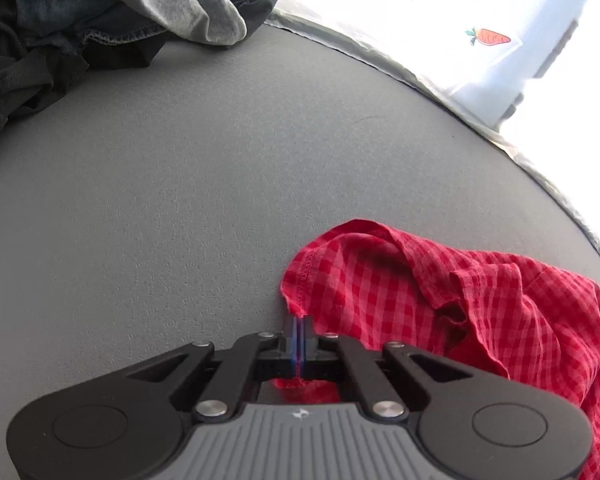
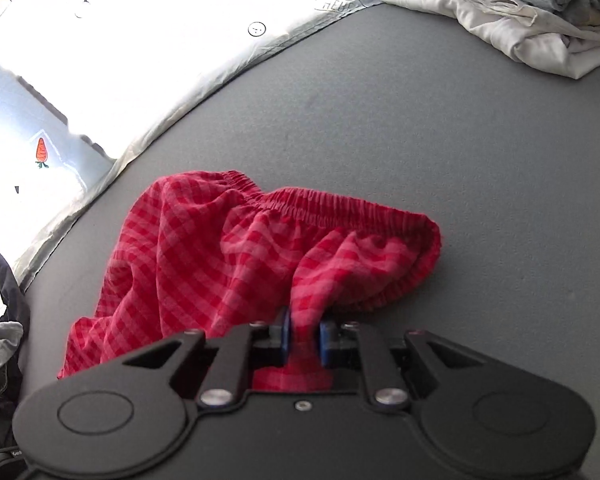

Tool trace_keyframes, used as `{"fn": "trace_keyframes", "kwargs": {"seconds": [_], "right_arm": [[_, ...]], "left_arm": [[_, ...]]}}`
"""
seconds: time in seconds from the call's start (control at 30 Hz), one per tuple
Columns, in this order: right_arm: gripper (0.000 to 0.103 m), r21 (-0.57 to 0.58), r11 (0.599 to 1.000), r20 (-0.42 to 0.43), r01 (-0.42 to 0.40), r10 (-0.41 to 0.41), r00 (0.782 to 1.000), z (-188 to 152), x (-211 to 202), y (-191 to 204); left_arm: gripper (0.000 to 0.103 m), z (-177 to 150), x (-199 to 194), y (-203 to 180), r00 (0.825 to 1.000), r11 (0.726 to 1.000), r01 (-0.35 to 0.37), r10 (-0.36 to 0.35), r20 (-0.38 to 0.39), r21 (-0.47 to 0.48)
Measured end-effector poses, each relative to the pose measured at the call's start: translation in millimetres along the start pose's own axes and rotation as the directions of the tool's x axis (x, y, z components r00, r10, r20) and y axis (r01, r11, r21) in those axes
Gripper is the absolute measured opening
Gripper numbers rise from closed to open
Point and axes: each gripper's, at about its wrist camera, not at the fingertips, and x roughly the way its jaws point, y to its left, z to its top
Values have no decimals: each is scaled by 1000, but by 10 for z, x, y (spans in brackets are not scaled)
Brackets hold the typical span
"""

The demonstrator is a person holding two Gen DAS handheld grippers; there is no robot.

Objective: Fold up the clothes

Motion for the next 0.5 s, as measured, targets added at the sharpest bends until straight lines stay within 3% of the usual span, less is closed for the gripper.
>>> {"fn": "trace_keyframes", "kwargs": {"seconds": [0.1, 0.17, 0.2, 0.37, 0.43, 0.47, 0.5], "right_arm": [[13, -19, 998, 94, -66, 67, 993, 198, -203, 82], [12, -37, 993, 173, -109, 114, 978, 389, -397, 153], [7, -50, 990, 214, -134, 142, 966, 487, -498, 192], [6, -166, 959, 377, -230, 278, 884, 775, -990, 401], [6, -192, 957, 394, -217, 278, 876, 777, -1032, 430], [7, -194, 960, 395, -204, 267, 879, 765, -1013, 427], [10, -185, 969, 375, -164, 224, 899, 735, -932, 408]], "left_arm": [[0, 208, -300, -25, 992, 999, 53, -52, 111, -3], [0, 373, -565, -67, 975, 998, 67, -69, 211, 16], [0, 457, -714, -82, 962, 997, 80, -82, 261, 18], [0, 723, -1470, -148, 864, 985, 156, -173, 472, 74], [1, 694, -1581, -204, 857, 983, 153, -183, 482, 101], [1, 634, -1547, -211, 868, 983, 154, -183, 462, 101], [1, 563, -1490, -212, 882, 983, 155, -183, 435, 100]]}}
